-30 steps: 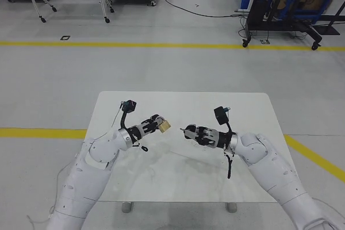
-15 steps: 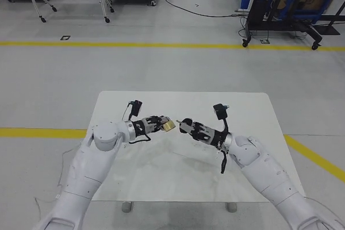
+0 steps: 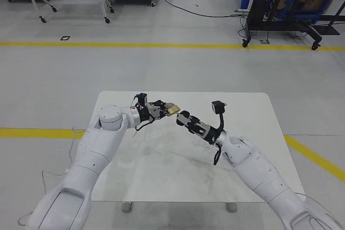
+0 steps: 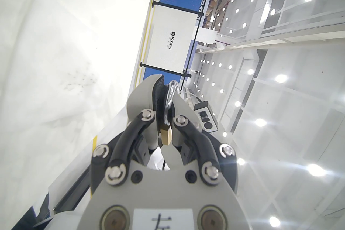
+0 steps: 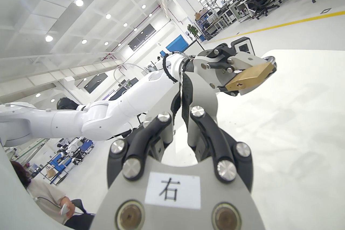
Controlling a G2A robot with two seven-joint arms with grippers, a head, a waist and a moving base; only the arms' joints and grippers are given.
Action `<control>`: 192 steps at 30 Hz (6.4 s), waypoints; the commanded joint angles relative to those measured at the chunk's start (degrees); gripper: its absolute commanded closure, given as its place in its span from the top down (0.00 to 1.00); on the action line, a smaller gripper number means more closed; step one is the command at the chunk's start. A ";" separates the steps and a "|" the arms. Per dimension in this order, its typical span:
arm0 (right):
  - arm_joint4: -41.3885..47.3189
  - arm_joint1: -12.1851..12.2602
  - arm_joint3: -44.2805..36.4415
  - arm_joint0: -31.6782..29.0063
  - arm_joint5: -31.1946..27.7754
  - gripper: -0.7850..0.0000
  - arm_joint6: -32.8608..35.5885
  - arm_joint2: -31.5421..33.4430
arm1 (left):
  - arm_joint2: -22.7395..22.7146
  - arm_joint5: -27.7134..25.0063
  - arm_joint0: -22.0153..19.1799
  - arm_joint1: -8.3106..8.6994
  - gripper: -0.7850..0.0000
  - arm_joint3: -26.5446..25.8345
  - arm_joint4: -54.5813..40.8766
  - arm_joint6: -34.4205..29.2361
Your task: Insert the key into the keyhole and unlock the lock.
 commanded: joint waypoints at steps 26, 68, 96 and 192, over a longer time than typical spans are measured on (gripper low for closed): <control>18.71 0.13 -13.40 -9.92 30.57 0.00 2.59 4.59 | 0.84 -2.87 1.17 -0.41 0.00 -3.00 2.64 5.45; 24.58 -3.02 -7.52 -8.57 31.93 0.00 5.72 5.94 | 1.16 -7.38 3.67 0.33 0.00 -8.68 12.00 7.48; 21.10 -3.82 -9.25 -10.03 33.33 0.44 4.82 8.44 | 1.70 -5.14 2.96 -0.30 0.00 -7.15 11.16 7.50; 48.89 -6.48 -6.20 -10.95 42.29 0.11 24.43 12.46 | -1.01 -10.58 4.91 -0.02 0.00 -8.67 6.87 2.96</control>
